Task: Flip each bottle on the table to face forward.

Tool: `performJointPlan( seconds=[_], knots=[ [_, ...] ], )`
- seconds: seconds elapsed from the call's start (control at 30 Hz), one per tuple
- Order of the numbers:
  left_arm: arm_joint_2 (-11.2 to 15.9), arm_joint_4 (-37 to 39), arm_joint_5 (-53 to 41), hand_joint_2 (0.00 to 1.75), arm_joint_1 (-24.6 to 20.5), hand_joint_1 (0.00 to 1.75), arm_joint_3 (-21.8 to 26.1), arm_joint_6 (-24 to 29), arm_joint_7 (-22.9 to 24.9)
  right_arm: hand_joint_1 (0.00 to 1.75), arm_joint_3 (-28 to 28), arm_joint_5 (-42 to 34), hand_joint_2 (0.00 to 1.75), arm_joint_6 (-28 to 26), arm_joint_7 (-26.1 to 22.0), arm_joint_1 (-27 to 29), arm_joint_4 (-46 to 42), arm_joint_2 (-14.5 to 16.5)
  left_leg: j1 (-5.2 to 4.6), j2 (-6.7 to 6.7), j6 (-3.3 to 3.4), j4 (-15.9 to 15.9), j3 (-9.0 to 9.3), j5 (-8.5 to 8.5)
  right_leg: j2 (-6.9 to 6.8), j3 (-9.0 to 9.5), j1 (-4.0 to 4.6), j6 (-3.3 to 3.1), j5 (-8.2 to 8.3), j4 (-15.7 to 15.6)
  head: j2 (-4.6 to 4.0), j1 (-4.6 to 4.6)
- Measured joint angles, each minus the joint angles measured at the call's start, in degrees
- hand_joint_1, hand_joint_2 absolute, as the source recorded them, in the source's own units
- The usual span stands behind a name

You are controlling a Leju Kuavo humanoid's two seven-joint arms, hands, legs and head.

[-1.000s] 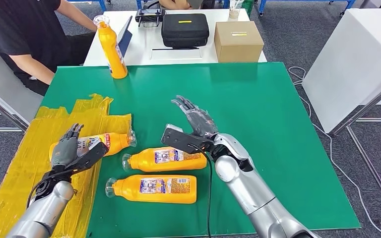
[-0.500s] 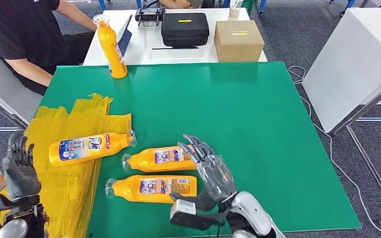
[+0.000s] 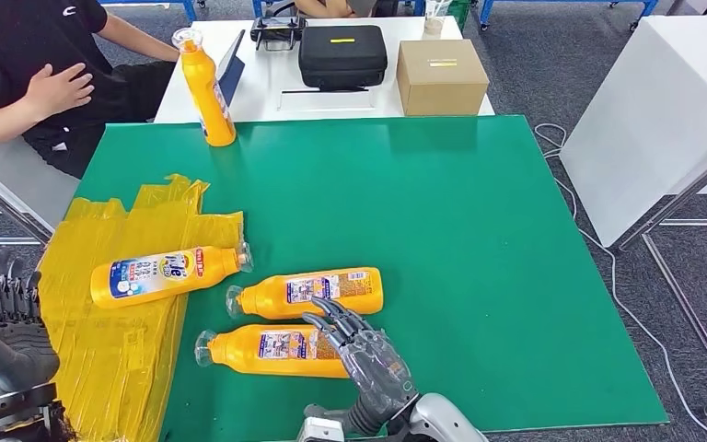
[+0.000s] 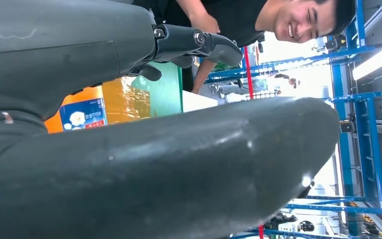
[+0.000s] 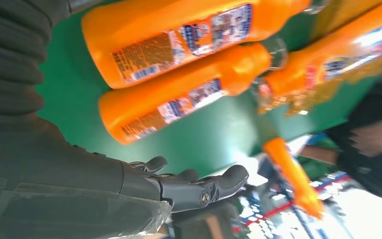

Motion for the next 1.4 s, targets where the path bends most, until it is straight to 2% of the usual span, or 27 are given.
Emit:
performJointPlan(
  seconds=[0.33, 0.53, 0.83, 1.1, 1.4],
  knots=[
    [-0.77, -2.25, -0.41, 0.00, 1.58, 0.00, -0.01, 0.89, 0.93, 0.00, -3.96, 6.54, 1.75, -2.21, 5.38, -0.61, 11.42, 4.24, 0.00, -0.01, 0.00, 0.00, -0.01, 0.00, 0.00, 0.01, -0.01, 0.00, 0.00, 0.00, 0.00, 0.01],
    [-0.97, -3.47, -0.12, 0.00, 2.81, 0.00, 0.02, 1.03, 0.92, 0.00, -5.68, 7.70, 1.75, -3.01, 5.69, -1.40, 16.96, 5.33, 0.00, -0.02, 0.01, 0.00, -0.01, 0.01, -0.01, 0.01, -0.01, 0.00, 0.00, 0.00, 0.00, 0.01],
    [-1.20, -3.90, -0.10, 0.00, 2.99, 0.00, 0.01, 1.18, 0.92, 0.00, -6.31, 8.04, 1.75, -3.05, 5.97, -1.79, 19.42, 5.97, 0.00, -0.01, 0.01, 0.00, 0.00, 0.01, -0.01, 0.00, 0.00, 0.00, 0.00, 0.00, 0.00, 0.01],
    [-1.32, -3.26, 0.41, 0.00, -0.62, 0.00, -0.05, 1.25, 1.22, 0.00, -7.23, 9.66, 1.75, -3.41, 6.30, -3.49, 23.81, 7.02, 0.00, -0.01, 0.01, 0.00, 0.02, 0.03, -0.01, 0.02, -0.01, 0.00, 0.01, 0.00, 0.01, 0.00],
    [-1.87, -1.98, 0.64, 0.00, -2.04, 0.00, -0.33, 0.79, 1.15, 0.00, -6.63, 10.95, 1.75, -3.17, 6.36, -3.37, 23.98, 7.27, 0.00, 0.00, 0.01, 0.00, 0.02, 0.03, -0.01, -0.01, 0.00, 0.01, 0.01, 0.00, 0.00, 0.01]
  ],
)
